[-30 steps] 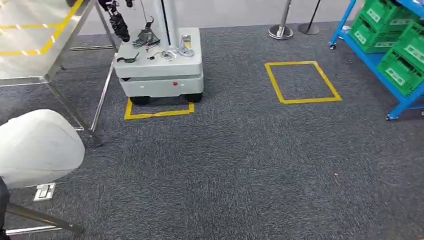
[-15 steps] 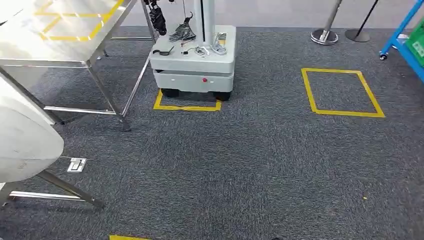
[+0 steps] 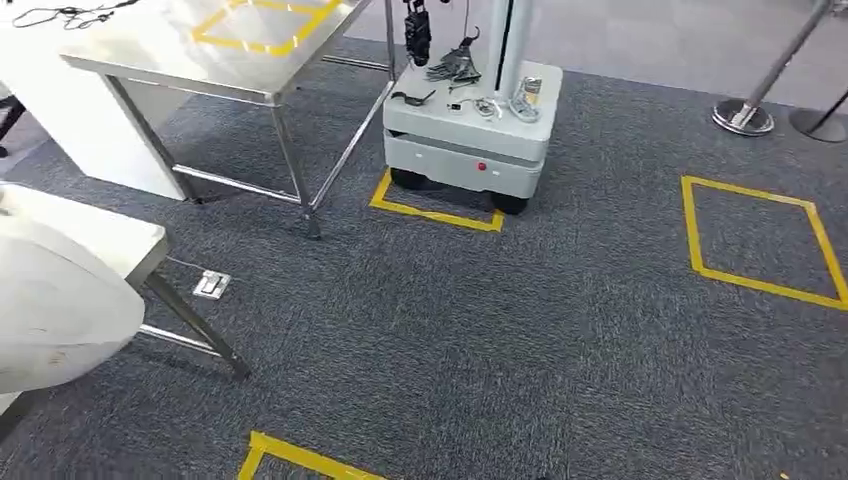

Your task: Take the parts from the cabinet and place them on the table.

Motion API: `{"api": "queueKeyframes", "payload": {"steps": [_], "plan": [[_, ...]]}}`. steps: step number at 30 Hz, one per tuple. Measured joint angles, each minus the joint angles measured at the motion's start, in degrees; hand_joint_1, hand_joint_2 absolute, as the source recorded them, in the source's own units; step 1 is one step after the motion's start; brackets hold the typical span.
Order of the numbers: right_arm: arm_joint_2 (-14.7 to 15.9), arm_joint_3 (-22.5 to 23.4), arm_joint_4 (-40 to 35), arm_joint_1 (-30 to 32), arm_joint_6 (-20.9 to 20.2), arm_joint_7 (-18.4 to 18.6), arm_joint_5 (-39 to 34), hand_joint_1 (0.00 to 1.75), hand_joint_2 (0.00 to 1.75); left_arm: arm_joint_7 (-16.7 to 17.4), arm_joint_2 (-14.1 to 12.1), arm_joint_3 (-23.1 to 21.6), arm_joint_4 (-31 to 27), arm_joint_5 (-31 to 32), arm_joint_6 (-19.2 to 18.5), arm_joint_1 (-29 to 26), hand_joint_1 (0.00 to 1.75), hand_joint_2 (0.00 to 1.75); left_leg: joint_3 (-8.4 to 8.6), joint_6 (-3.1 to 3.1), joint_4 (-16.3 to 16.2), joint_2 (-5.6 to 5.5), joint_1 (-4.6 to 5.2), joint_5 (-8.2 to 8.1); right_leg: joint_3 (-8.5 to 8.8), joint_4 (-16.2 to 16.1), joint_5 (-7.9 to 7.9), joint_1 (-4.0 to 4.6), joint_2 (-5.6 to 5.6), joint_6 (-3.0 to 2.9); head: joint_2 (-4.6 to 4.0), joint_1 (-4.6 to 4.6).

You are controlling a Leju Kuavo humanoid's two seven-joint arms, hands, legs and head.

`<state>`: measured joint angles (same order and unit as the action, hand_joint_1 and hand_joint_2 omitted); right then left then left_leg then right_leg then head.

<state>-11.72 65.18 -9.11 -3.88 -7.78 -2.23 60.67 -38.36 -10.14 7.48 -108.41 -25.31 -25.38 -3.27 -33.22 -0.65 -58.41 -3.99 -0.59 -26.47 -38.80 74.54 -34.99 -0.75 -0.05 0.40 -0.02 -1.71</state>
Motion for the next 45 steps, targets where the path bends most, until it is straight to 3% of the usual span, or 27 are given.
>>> {"api": "queueKeyframes", "payload": {"steps": [2,3,4,8,10,12,14,17,18,19,23,24,25,26,28,29,30,32,33,34,36,38,39,40,41,43,45], "plan": [[0.2,0.0,0.0,0.0,0.3,0.5,-0.1,0.0,0.0,1.1,0.1,0.0,0.0,-0.4,-0.4,0.2,1.75,1.75,-0.05,0.38,-0.4,-1.73,-0.16,-0.06,4.71,-10.4,5.39,-0.33,1.47,-0.09,0.0,0.0],[0.2,0.0,0.0,0.0,0.6,0.8,-0.1,0.0,0.0,1.4,0.1,0.0,0.0,-0.3,-0.4,0.3,1.75,1.75,-0.27,0.8,-0.6,-2.36,-0.3,-0.11,6.35,-14.4,5.66,-0.71,4.87,-0.08,0.02,0.02],[0.2,0.0,0.0,0.0,0.6,0.9,-0.2,0.0,0.0,1.5,0.1,0.0,0.0,-0.1,-0.4,0.4,1.75,1.75,-0.59,1.46,-0.8,-3.12,0.03,-0.26,6.38,-14.6,5.59,-0.09,5.55,-0.06,0.0,-0.04],[0.1,0.0,0.0,0.0,0.5,0.8,-0.4,0.0,0.0,1.0,0.3,0.0,0.0,-0.7,-1.1,0.1,1.75,1.75,-1.25,2.98,-0.1,-5.19,-0.36,0.44,6.87,-15.2,6.18,-0.37,2.15,-1.77,0.0,-0.02],[0.1,0.0,0.0,0.0,0.7,1.2,-0.5,0.0,0.0,2.3,0.3,0.0,0.2,-2.0,-1.8,0.8,1.75,1.75,-3.23,3.06,-4.2,1.73,0.03,-2.46,7.03,-15.6,6.4,-0.17,0.59,-2.45,0.0,0.31],[0.1,0.0,0.0,0.2,0.7,1.6,-0.6,0.0,0.0,3.3,0.3,-0.1,0.8,-2.8,-1.9,1.3,1.75,1.75,-7.05,3.41,-12.5,3.44,-0.06,-6.74,6.96,-15.6,6.32,0.05,-1.14,-2.66,0.0,0.39],[0.1,0.0,0.0,0.4,0.5,1.6,-0.7,0.0,0.0,3.6,0.3,-0.1,1.6,-3.0,-1.9,1.2,1.75,1.75,-9.14,3.6,-17.4,3.65,-0.12,-7.81,6.96,-15.5,6.15,0.15,-3.1,-2.84,0.02,0.39],[0.0,0.0,0.0,0.2,0.0,0.6,-0.7,0.0,0.0,3.0,0.1,-0.1,1.9,-3.5,-2.0,1.2,1.75,1.75,-3.11,3.38,-6.7,4.91,-0.11,-1.72,7.27,-15.3,5.7,0.17,-5.32,-2.61,0.0,0.39],[-0.1,0.0,0.0,0.1,0.0,0.7,-0.7,0.0,0.0,3.3,0.1,-0.1,1.9,-3.6,-2.1,1.3,1.75,1.75,-0.53,3.12,-2.0,7.51,0.01,-0.13,7.53,-15.2,5.46,0.3,-5.93,-2.35,0.0,0.39],[-0.1,0.0,0.0,0.1,0.0,0.9,-0.6,0.0,0.0,4.1,0.1,-0.2,2.2,-4.0,-2.2,1.8,1.75,1.75,-0.08,2.61,-0.8,8.89,0.72,-0.95,7.62,-15.0,5.1,0.78,-6.57,-1.87,0.0,0.39],[-0.3,0.0,0.0,-0.3,0.0,0.9,-0.9,0.0,0.0,4.9,0.2,-0.2,3.3,-3.9,-2.3,2.2,1.75,1.75,-0.26,1.1,-0.5,5.69,0.51,-0.3,8.38,-15.3,4.87,0.76,-9.05,-0.72,0.0,0.3],[-0.4,0.0,0.0,-0.3,0.0,0.6,-0.9,0.0,0.0,4.7,0.2,-0.4,3.3,-3.4,-2.3,2.2,1.75,1.75,0.1,0.79,-0.1,5.24,0.15,-0.07,8.3,-14.8,4.37,0.45,-7.03,-0.16,0.0,0.24],[-0.4,0.0,0.0,-0.3,0.0,0.4,-0.9,0.0,0.0,4.5,0.2,-0.7,3.3,-3.0,-2.3,2.8,1.75,1.75,0.06,0.43,-0.1,4.6,0.03,0.05,7.29,-12.5,2.91,0.29,-3.01,0.17,0.0,0.24],[-0.4,0.0,0.0,-0.3,0.0,0.5,-0.9,0.0,0.0,4.5,0.4,-1.2,3.5,-2.5,-2.1,3.4,1.75,1.75,-0.14,0.13,-0.1,3.93,0.03,0.17,5.09,-8.3,0.8,0.23,-1.16,0.29,0.0,0.13],[-0.3,0.0,0.0,-0.1,0.5,1.2,-1.0,0.0,0.0,4.9,0.7,-2.0,3.9,-2.3,-1.5,3.6,1.75,1.75,-0.39,-0.03,-0.1,2.37,0.08,0.19,0.45,0.4,-2.4,0.25,-0.25,0.45,0.0,0.13],[-0.3,0.0,0.0,0.0,0.6,1.2,-1.3,0.0,0.0,4.8,0.8,-2.3,4.0,-2.3,-1.3,3.6,1.75,1.75,-0.47,-0.03,-0.3,1.49,0.09,0.2,-0.79,2.3,-2.37,0.28,-0.19,0.42,0.0,0.11],[-0.3,0.1,0.0,0.1,0.6,0.9,-1.5,0.0,0.0,4.5,0.9,-2.4,4.2,-2.0,-1.0,3.6,1.75,1.75,-0.49,-0.01,-0.4,0.62,0.08,0.2,-0.67,1.5,-0.99,0.27,-0.09,0.33,0.02,0.11],[-0.3,0.1,0.0,0.2,0.6,0.4,-1.5,0.0,0.0,4.1,0.9,-2.4,4.3,-1.9,-0.8,3.6,1.75,1.75,-0.47,0.21,-0.6,-1.2,0.05,0.24,3.08,-7.5,4.55,0.16,0.73,-0.09,0.02,0.11],[-0.2,0.1,0.0,0.2,0.7,0.3,-1.5,0.0,0.0,4.1,0.9,-2.4,4.3,-1.9,-0.8,3.8,1.75,1.75,-0.5,0.36,-0.6,-1.87,0.02,0.27,5.32,-12.4,6.78,0.1,2.49,-0.34,0.02,0.11],[0.1,0.1,0.0,0.3,0.7,0.5,-1.4,0.0,0.0,4.2,0.9,-2.5,4.4,-2.2,-0.8,4.1,1.75,1.75,-0.79,0.79,-0.8,-2.35,0.13,0.27,6.13,-14.7,6.07,-0.03,5.63,-0.6,0.0,0.22],[0.1,0.1,0.0,0.1,0.7,1.1,-1.2,0.0,0.0,4.7,0.8,-2.6,4.6,-2.5,-0.7,4.8,1.75,1.75,-1.24,1.72,-0.6,-3.71,-0.09,0.54,6.08,-14.9,6.34,0.33,3.92,-0.68,0.02,0.15],[0.2,0.1,0.0,-0.1,0.8,2.0,-1.3,0.0,0.0,5.5,0.8,-2.6,4.7,-2.4,-0.1,5.1,1.75,1.75,-1.87,2.71,0.1,-5.24,-0.14,1.03,6.65,-15.4,6.68,0.17,2.55,-1.53,0.0,0.15],[0.1,0.1,0.0,-0.1,0.8,2.1,-1.5,0.0,0.0,5.5,0.6,-2.7,4.8,-2.4,0.2,5.1,1.75,1.75,-1.78,2.73,-0.3,-4.21,-0.19,0.89,6.75,-16.0,7.1,-0.19,1.55,-1.97,0.0,0.15],[0.2,0.1,0.0,-0.1,0.7,1.7,-1.6,0.0,0.0,5.3,0.5,-2.7,4.9,-2.4,0.5,5.4,1.75,1.75,-2.48,2.89,-1.9,-0.42,0.18,-0.44,6.9,-16.3,7.19,-0.12,0.87,-2.5,0.0,0.44],[0.2,0.1,0.0,0.0,0.6,1.2,-1.8,0.0,0.0,5.1,0.5,-2.8,5.0,-2.4,0.6,5.6,1.75,1.75,-4.1,3.15,-5.2,1.82,0.17,-2.56,6.92,-16.3,7.19,-0.04,0.12,-2.69,0.02,0.46],[0.2,0.1,0.0,0.2,0.5,0.3,-1.8,0.0,0.0,4.5,0.5,-2.8,5.3,-2.5,0.6,5.2,1.75,1.75,-8.39,3.62,-14.6,3.34,-0.07,-6.78,6.93,-16.3,6.98,0.2,-1.65,-2.96,0.0,0.48],[0.2,0.1,0.0,0.2,0.6,0.0,-1.6,0.0,0.0,4.4,0.4,-2.8,5.7,-2.5,0.3,5.1,1.75,1.75,-9.44,3.85,-17.1,3.58,-0.17,-6.56,6.99,-16.2,6.83,0.24,-3.28,-2.89,0.0,0.48]]}}
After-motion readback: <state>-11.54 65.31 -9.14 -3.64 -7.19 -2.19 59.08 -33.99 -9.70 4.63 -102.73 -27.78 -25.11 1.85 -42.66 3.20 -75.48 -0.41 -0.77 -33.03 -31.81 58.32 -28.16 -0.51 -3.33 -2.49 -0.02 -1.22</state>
